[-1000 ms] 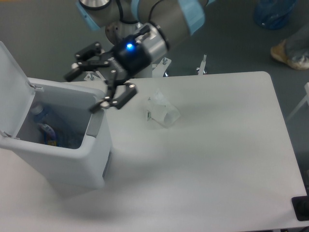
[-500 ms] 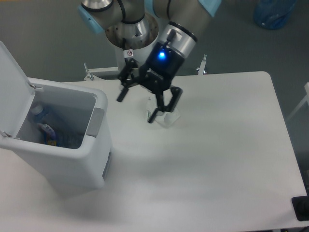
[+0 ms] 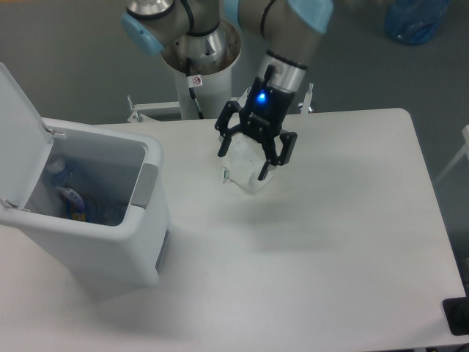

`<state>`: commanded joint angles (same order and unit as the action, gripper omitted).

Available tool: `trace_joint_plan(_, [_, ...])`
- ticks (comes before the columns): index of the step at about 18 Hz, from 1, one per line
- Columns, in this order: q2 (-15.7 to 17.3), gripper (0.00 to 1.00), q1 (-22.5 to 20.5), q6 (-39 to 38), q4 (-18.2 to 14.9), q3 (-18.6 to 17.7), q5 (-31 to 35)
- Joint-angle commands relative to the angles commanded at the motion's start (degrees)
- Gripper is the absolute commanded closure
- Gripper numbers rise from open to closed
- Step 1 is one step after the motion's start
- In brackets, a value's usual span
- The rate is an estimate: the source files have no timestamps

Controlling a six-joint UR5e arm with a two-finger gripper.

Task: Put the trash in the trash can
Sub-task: 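Move the open gripper back over the white tissue, then lower the gripper onto the tissue and pinch it closed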

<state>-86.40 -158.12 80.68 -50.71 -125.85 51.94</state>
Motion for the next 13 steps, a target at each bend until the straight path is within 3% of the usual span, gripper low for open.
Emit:
trace_joint_plan(2, [1.14, 0.00, 0.18, 0.09, 0.09, -2.80, 4.81])
trace_joint_plan(6, [4.65, 0.00, 0.00, -0.26, -0.44, -5.10, 14.14])
trace_joint_plan(10, [3.96, 0.00, 0.44, -0.70, -0.44, -7.21, 21.78])
trace_joint_plan(13, [3.52, 0.00, 0.35, -0.87, -0.44, -7.57, 23.21])
